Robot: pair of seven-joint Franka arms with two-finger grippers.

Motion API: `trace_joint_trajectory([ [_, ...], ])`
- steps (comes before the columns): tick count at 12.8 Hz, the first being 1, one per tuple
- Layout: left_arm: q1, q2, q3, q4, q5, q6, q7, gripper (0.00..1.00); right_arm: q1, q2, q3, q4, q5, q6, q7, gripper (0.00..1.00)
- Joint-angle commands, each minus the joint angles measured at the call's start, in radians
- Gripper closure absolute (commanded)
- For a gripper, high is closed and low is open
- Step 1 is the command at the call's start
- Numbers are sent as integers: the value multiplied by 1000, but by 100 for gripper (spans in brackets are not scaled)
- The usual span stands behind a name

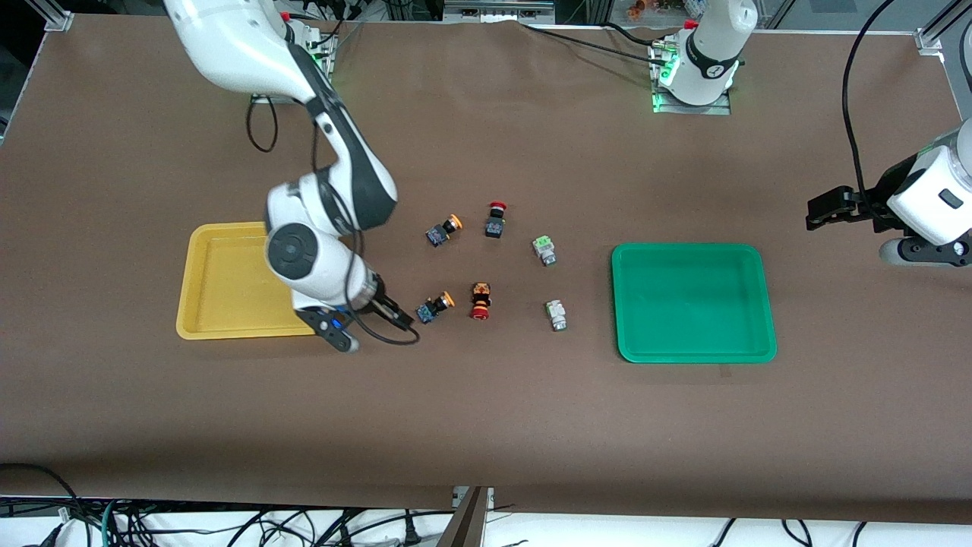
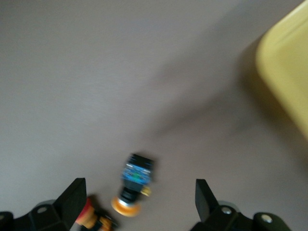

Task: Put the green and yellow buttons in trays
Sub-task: 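Reach the right gripper to a blue-bodied orange button and grasp it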

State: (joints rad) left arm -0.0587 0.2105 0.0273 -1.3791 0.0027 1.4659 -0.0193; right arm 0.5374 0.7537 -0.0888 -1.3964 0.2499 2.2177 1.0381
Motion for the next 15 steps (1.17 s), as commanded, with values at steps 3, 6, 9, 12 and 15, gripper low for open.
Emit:
trace_joint_trajectory([
  [3, -3, 7, 5, 22, -18, -18, -11, 0, 33, 137, 29, 71, 32, 91, 138, 0],
  [6, -4, 7, 5, 22, -18, -16, -11, 0, 71, 170, 38, 50, 45, 140, 158, 2],
  [9, -4, 9, 5, 22, -18, -15, -11, 0, 69, 162, 38, 42, 45, 108, 142, 40],
  [12, -4, 13, 5, 22, -15, -13, -7, 0, 21, 106, 32, 45, 45, -46, 7, 100],
  [15, 2, 20, 6, 20, -42, -13, -7, 0, -51, 6, -11, 42, 28, -292, -220, 100],
])
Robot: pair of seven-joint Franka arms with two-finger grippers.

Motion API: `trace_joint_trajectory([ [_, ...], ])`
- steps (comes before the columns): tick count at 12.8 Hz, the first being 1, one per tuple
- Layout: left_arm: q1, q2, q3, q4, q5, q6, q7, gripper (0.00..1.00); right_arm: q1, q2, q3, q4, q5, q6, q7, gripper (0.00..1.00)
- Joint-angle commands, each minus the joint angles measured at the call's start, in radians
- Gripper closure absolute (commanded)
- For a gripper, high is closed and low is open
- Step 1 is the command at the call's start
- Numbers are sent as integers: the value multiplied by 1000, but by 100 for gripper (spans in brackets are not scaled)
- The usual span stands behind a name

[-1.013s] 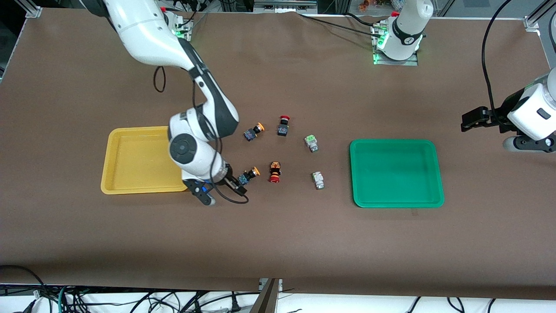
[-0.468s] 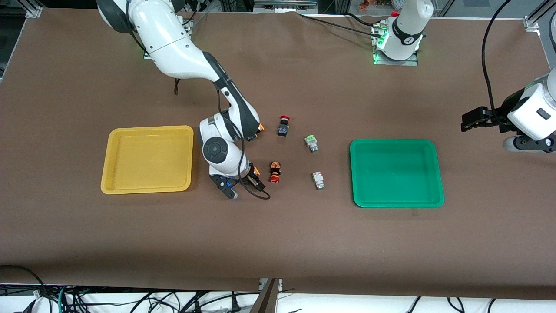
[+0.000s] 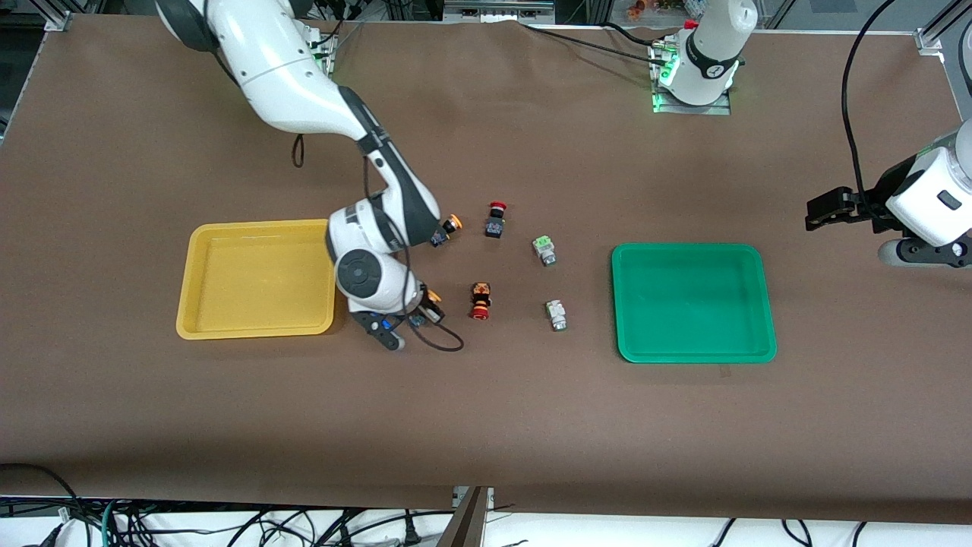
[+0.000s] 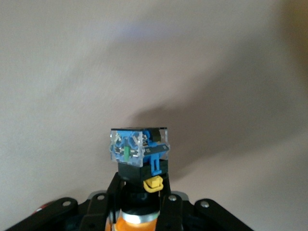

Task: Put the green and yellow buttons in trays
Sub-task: 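Carry the blue button into the yellow tray and open the right gripper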

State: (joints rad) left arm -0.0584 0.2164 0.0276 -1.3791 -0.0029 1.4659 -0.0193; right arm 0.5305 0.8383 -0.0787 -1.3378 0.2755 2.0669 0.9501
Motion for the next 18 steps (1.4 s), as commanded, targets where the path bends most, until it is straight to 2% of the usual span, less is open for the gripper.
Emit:
trace_joint_trajectory([
  [1, -1, 15, 5, 20, -35, -13, -10, 0, -44, -108, -79, -27, -4, -216, -234, 100],
  [3, -1, 15, 5, 20, -35, -13, -10, 0, -44, -213, -159, -171, -9, -231, -434, 100],
  [5, 12, 15, 9, 17, -58, -13, 5, 0, -44, -290, -237, -329, -7, -176, -615, 100],
  [7, 17, 9, 11, 0, -78, -12, 6, 0, -46, -349, -298, -539, 5, -9, -807, 100],
  [9, 19, 6, 8, -38, -74, 2, 2, 0, -47, -364, -308, -674, 8, 155, -890, 94],
  [10, 20, 5, 5, -64, -74, 25, 2, 0, -65, -358, -308, -678, 8, 170, -919, 72],
  [11, 22, 3, 3, -107, -74, 71, -7, 0, -84, -358, -306, -667, 11, 162, -926, 15],
  [12, 20, 1, -11, -174, -77, 143, -8, 0, -84, -364, -302, -649, 17, 141, -915, 2],
  [13, 23, -11, -35, -228, -78, 215, -17, 0, -78, -369, -297, -612, 28, 80, -875, 1],
  [15, 28, 6, -107, -265, -78, 292, -158, 0, -52, -363, -276, -490, 37, -66, -703, 1],
  [17, 28, 18, -167, -409, -77, 483, -267, 0, 24, -358, -256, -449, 42, -80, -502, 1],
  [18, 28, 32, -193, -487, -77, 613, -295, 0, 60, -351, -239, -442, 86, -76, -394, 1],
])
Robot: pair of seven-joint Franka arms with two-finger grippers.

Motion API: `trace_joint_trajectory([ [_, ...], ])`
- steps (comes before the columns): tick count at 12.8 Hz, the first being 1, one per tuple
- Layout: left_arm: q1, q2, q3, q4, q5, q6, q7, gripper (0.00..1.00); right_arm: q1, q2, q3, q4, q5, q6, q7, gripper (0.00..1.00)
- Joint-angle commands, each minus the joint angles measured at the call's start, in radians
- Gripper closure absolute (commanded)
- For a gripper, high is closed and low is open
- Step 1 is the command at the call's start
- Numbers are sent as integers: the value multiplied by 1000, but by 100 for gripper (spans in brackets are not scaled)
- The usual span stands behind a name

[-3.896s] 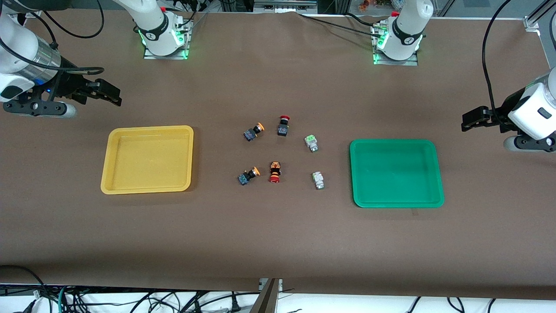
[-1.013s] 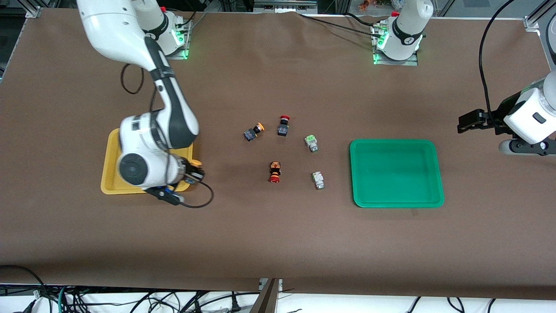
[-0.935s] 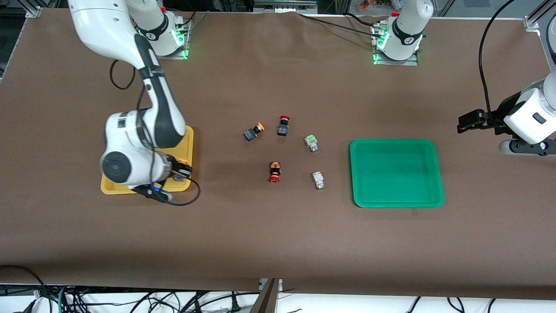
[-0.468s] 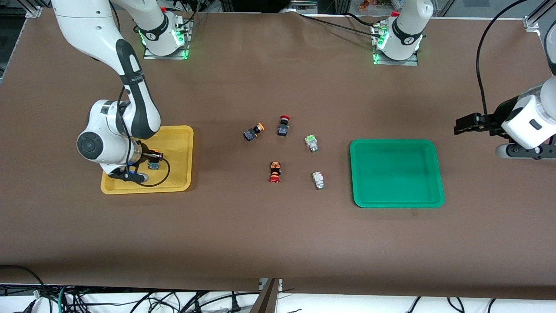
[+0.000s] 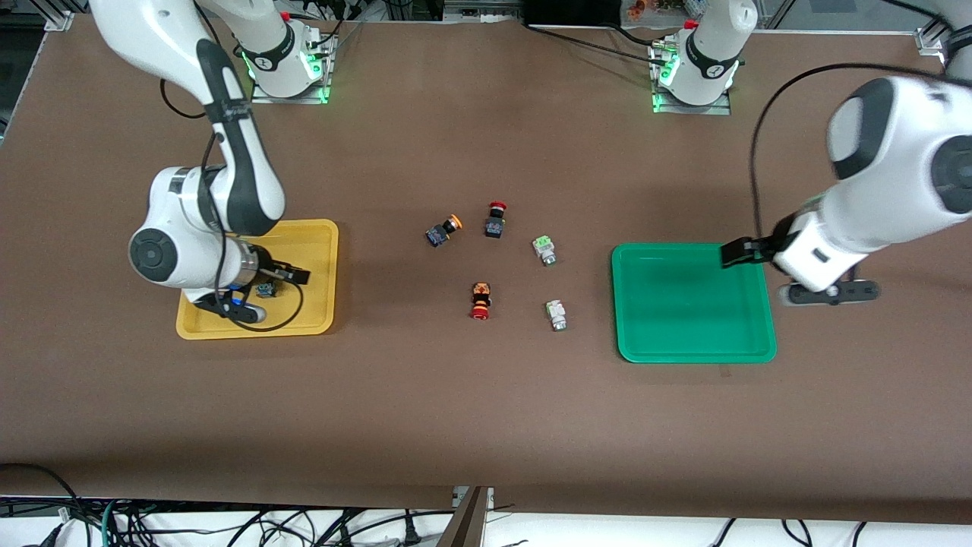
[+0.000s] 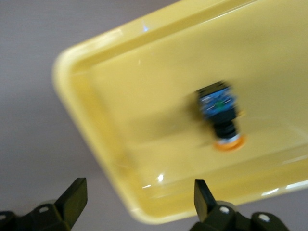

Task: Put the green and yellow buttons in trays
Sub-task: 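Grasp another blue button with the right gripper while the left grasps a white button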

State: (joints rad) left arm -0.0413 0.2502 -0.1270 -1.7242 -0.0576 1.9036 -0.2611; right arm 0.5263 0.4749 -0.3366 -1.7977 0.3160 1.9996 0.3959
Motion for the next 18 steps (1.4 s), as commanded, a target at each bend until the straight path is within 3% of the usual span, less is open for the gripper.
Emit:
trace_joint_trajectory([
  [1, 11, 15, -68, -196, -22, 271, -108, 0, 101, 33, 30, 33, 99, 8, 247, 1],
  [7, -6, 171, -236, -232, 1, 469, -479, 0, 359, 140, 33, 35, 221, 191, 639, 1],
  [11, -9, 253, -322, -265, 241, 572, -807, 0, 411, 151, 44, -8, 245, 218, 695, 2],
  [13, -17, 296, -347, -265, 332, 607, -976, 0, 431, 151, 44, -44, 244, 267, 695, 15],
  [18, -58, 357, -370, -256, 427, 638, -1156, 0, 452, 137, 39, -80, 244, 318, 672, 79],
])
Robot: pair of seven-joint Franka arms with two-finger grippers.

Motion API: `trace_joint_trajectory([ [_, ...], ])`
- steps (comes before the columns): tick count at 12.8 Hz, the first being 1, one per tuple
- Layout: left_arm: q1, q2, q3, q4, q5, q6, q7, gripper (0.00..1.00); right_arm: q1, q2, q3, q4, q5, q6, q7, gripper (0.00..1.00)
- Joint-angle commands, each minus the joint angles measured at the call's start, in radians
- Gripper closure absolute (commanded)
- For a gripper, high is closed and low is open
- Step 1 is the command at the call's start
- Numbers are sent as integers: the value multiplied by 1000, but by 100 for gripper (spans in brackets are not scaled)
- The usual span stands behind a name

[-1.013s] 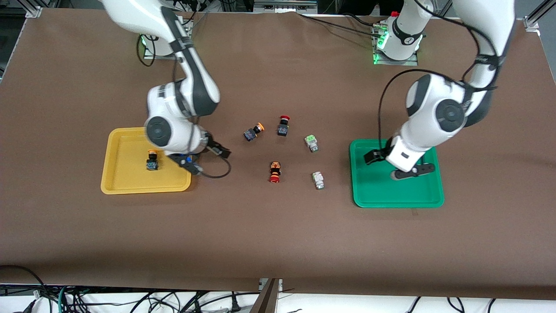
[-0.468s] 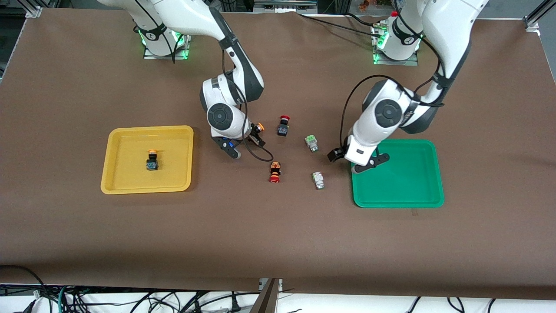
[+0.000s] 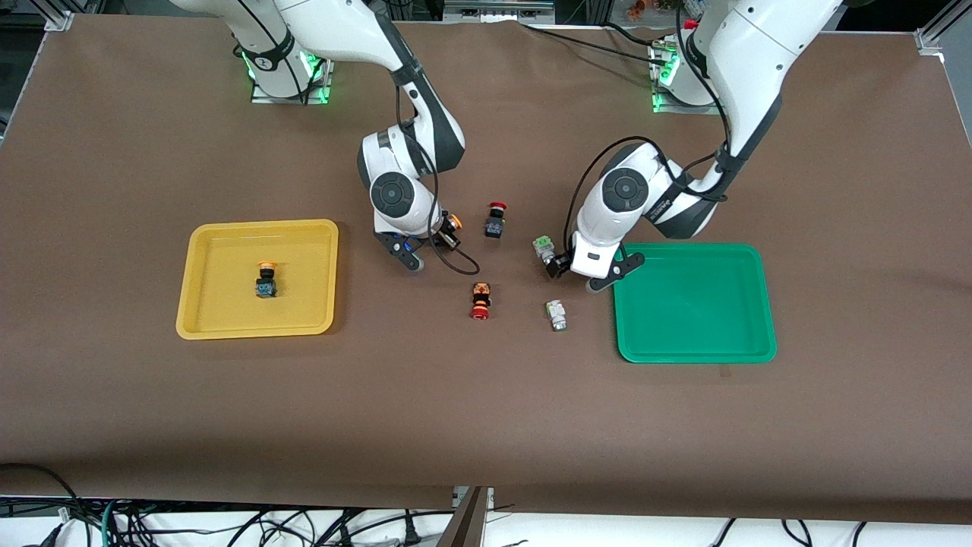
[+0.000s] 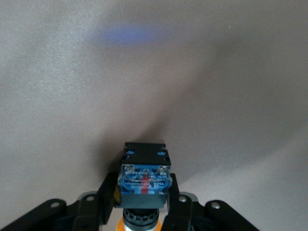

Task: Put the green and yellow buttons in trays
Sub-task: 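Place the blue button in the yellow tray while the left gripper carries the white button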

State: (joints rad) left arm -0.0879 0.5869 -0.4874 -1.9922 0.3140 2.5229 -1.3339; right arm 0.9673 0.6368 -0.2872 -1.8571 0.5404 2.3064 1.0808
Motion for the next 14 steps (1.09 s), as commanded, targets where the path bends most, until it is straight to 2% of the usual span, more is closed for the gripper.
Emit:
trace_joint_trajectory([
  [1, -19, 30, -11, 15, 88, 19, -117, 0, 10, -40, -18, -14, 18, 7, -18, 87],
  [3, -24, 39, -32, 20, 117, 19, -152, 0, 10, -72, -106, 10, 6, -121, -101, 88],
  [5, -42, 47, -37, 20, 131, 17, -152, 0, 10, -106, -253, 13, 3, -282, -346, 87],
  [7, -47, 56, -40, 13, 222, 14, -152, 0, 8, -97, -393, 4, -5, -338, -627, 86],
  [9, -47, 62, -46, 13, 266, 10, -152, 49, 4, -57, -466, -14, -7, -329, -802, 86],
  [10, -47, 63, -51, 15, 266, 8, -156, 68, -8, -27, -484, -16, -5, -317, -876, 84],
  [11, -47, 63, -59, 15, 266, 8, -178, 85, -37, -7, -483, -17, -3, -294, -910, 76],
  [12, -47, 63, -65, 13, 266, 8, -215, 91, -65, 1, -478, -24, -3, -271, -917, 59],
  [13, -47, 68, -69, 13, 266, 8, -231, 97, -67, 17, -477, -25, -2, -256, -920, 30],
  [14, -46, 67, -71, 15, 266, 7, -231, 100, -68, 18, -477, -25, 0, -252, -921, 16],
])
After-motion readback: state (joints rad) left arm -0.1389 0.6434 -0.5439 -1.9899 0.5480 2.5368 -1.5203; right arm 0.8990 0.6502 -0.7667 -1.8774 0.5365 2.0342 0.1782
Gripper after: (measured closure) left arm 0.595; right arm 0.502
